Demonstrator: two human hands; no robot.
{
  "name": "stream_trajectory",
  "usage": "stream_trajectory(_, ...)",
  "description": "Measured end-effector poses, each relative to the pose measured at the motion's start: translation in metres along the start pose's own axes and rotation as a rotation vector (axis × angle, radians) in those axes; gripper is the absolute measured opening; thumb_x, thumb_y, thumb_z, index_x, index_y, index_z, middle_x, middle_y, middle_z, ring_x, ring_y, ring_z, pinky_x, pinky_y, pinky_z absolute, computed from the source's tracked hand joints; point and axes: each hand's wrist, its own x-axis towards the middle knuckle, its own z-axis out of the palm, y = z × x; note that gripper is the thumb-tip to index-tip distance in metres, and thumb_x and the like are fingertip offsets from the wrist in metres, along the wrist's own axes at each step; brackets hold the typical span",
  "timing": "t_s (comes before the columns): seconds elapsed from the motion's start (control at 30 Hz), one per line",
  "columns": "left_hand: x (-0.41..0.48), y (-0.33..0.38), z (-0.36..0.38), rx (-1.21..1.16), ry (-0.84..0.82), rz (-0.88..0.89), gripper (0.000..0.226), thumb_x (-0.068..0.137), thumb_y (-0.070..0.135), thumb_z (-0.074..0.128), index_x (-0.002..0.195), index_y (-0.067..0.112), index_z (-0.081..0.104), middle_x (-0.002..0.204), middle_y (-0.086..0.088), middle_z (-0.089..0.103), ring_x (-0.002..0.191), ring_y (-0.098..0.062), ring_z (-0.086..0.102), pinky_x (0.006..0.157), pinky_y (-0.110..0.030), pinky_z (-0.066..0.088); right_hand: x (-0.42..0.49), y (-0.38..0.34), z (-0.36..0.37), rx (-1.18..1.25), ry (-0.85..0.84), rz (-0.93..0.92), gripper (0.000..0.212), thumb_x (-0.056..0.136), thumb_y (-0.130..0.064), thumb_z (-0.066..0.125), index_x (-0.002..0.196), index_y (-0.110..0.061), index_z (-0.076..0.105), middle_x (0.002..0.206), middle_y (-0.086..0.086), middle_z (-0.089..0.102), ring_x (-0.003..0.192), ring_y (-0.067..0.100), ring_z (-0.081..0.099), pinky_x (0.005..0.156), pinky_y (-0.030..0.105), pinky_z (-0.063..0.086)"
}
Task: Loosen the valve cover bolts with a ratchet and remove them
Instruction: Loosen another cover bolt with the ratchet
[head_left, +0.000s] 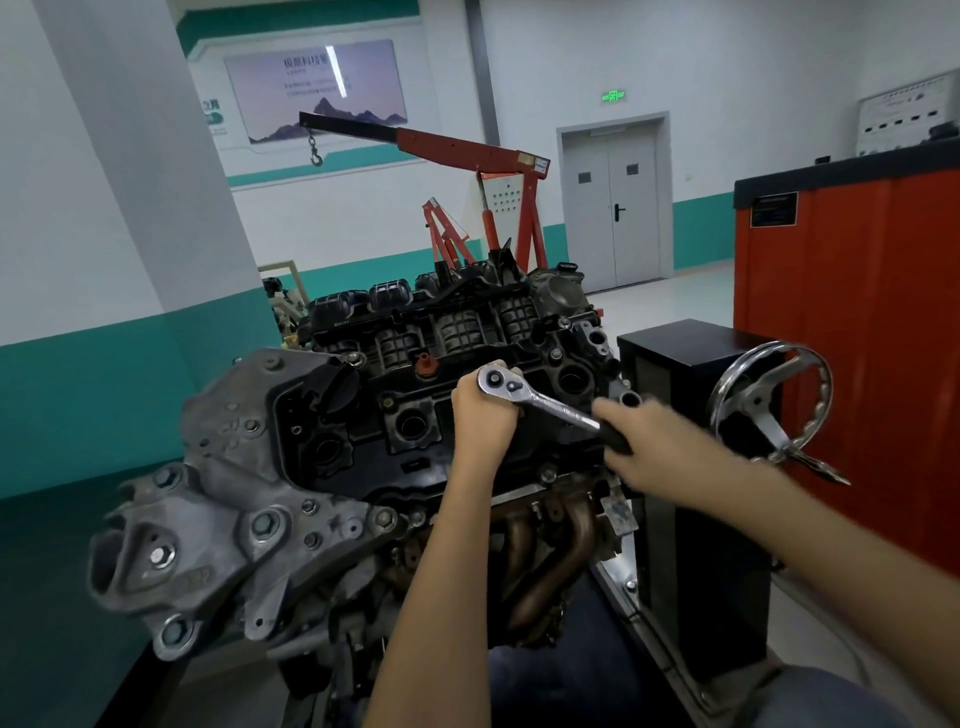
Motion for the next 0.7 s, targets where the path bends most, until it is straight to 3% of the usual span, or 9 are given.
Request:
stream_trajectory(0.07,-0.005,0.006,0.006,0.02,0.015,0.025,0.054,0.09,-0.005,0.054,0.053,0.021,0.025,0.048,0.012,0.025,0.052,-0.006,0.021,0.053,-0.022,0.021,-0.027,-0.023,0.039,0.33,0.059,0.115,0.022,0.084,-0.012,0.061,0.08,-0.024,0.044,0.069,0.005,0.055,0.056,0.018,0.054,0.055,0.033,0.049)
stream_trajectory(0.13,-0.005,0.011,0.01,0.018,0.046,0.026,0.053,0.086,-0.011,0.052,0.055,0.019,0.022,0.052,0.006,0.02,0.049,-0.006,0.017,0.048,-0.019,0.018,-0.038,-0.055,0.07,0.568,0.156,0.212,0.025,0.083,-0.007,0.061,0.078,-0.024,0.043,0.066,0.004,0.054,0.052,0.01,0.05,0.048,0.018,0.042)
stream_trajectory(0.2,-0.003,0.013,0.009,0.006,0.038,0.01,0.048,0.087,-0.013,0.05,0.06,0.017,0.024,0.057,0.0,0.019,0.052,-0.007,0.017,0.047,-0.018,0.017,-0.035,-0.085,0.092,0.715,0.204,0.264,0.022,0.084,-0.005,0.059,0.085,-0.024,0.047,0.066,0.001,0.053,0.051,0.003,0.049,0.046,0.01,0.039)
stream_trajectory(0.3,-0.004,0.01,0.003,0.073,-0.014,0.02,0.043,0.091,-0.005,0.052,0.062,0.015,0.026,0.061,-0.002,0.021,0.062,-0.016,0.02,0.054,-0.024,0.019,-0.031,-0.093,0.096,0.782,0.17,0.251,0.017,0.084,-0.004,0.056,0.088,-0.02,0.05,0.064,0.0,0.051,0.05,0.003,0.05,0.047,0.013,0.04)
stream_trajectory(0.4,-0.004,0.005,-0.002,0.066,-0.073,0.004,0.053,0.091,-0.002,0.055,0.053,0.022,0.027,0.05,0.011,0.026,0.054,-0.008,0.022,0.054,-0.024,0.022,-0.031,-0.054,0.069,0.557,0.055,0.16,0.015,0.082,-0.004,0.058,0.093,-0.015,0.054,0.067,0.008,0.056,0.057,0.016,0.051,0.051,0.023,0.04)
stream_trajectory(0.47,-0.003,0.003,-0.004,0.099,-0.108,-0.004,0.057,0.091,0.001,0.056,0.043,0.028,0.041,0.044,0.013,0.038,0.048,-0.003,0.032,0.054,-0.02,0.029,-0.025,-0.022,0.034,0.429,-0.049,0.062,0.021,0.083,-0.002,0.059,0.088,-0.022,0.054,0.066,0.003,0.056,0.054,0.015,0.051,0.051,0.026,0.043)
stream_trajectory(0.6,-0.004,0.005,-0.005,0.066,-0.109,0.003,0.045,0.089,0.001,0.051,0.058,0.032,0.062,0.055,0.015,0.056,0.054,0.002,0.046,0.058,-0.016,0.037,0.013,0.014,-0.038,-0.003,-0.163,-0.087,0.033,0.088,-0.008,0.062,0.079,-0.034,0.044,0.066,-0.009,0.051,0.05,-0.001,0.053,0.05,0.012,0.037)
stream_trajectory(0.7,-0.009,0.001,-0.006,-0.032,-0.026,-0.042,0.037,0.092,0.003,0.052,0.063,0.025,0.059,0.066,0.003,0.052,0.066,-0.01,0.043,0.06,-0.021,0.034,0.024,0.007,-0.043,-0.17,-0.1,-0.109,0.026,0.089,-0.016,0.062,0.086,-0.031,0.041,0.066,-0.011,0.047,0.056,0.004,0.048,0.051,0.016,0.032)
